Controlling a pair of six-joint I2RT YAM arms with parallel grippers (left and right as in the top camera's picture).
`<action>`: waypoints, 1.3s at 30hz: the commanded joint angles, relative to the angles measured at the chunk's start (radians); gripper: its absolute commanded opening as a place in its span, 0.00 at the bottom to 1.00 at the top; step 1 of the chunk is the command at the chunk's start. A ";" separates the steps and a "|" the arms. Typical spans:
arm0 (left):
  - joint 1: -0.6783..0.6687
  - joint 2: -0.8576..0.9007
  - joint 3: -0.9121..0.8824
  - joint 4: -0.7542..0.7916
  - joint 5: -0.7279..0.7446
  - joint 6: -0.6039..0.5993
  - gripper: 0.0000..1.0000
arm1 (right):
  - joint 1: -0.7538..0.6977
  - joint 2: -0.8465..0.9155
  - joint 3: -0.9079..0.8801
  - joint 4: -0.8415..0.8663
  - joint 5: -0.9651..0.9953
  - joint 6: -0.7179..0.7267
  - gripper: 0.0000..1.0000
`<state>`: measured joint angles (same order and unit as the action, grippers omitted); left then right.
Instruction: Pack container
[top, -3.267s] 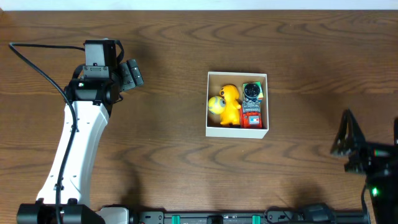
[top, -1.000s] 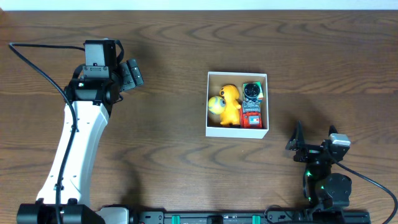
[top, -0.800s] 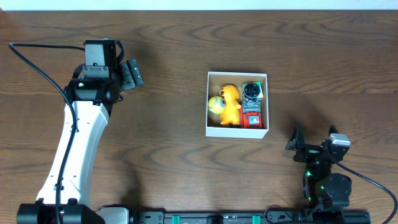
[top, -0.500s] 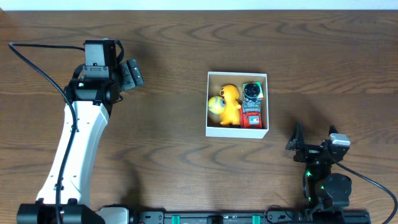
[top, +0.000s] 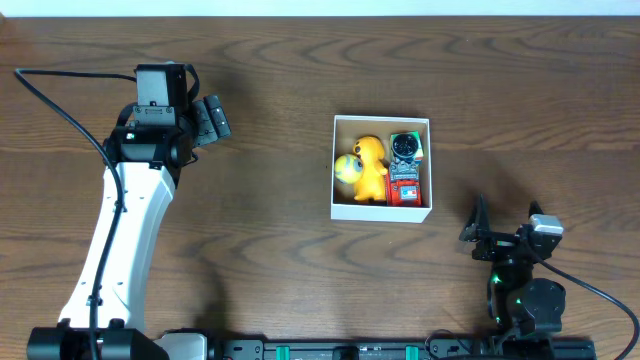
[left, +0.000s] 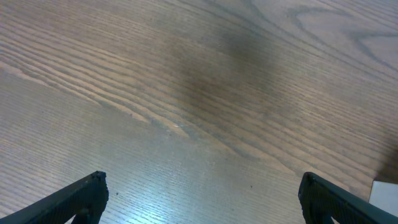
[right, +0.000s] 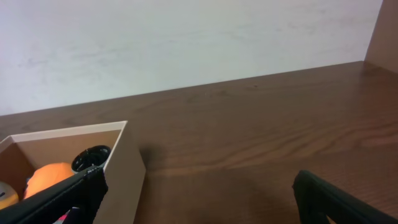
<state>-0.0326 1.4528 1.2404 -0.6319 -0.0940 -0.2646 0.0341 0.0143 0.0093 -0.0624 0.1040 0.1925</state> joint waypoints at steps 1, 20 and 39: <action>0.003 -0.011 0.007 -0.005 -0.016 0.001 0.98 | 0.005 -0.008 -0.004 -0.001 -0.008 -0.018 0.99; 0.002 -0.195 0.007 -0.042 -0.016 0.002 0.98 | 0.005 -0.008 -0.004 -0.001 -0.008 -0.018 0.99; 0.002 -1.083 -0.012 -0.362 0.022 0.001 0.98 | 0.005 -0.008 -0.004 -0.001 -0.008 -0.018 0.99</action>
<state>-0.0330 0.4397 1.2430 -0.9691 -0.0814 -0.2649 0.0341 0.0128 0.0093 -0.0624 0.1028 0.1921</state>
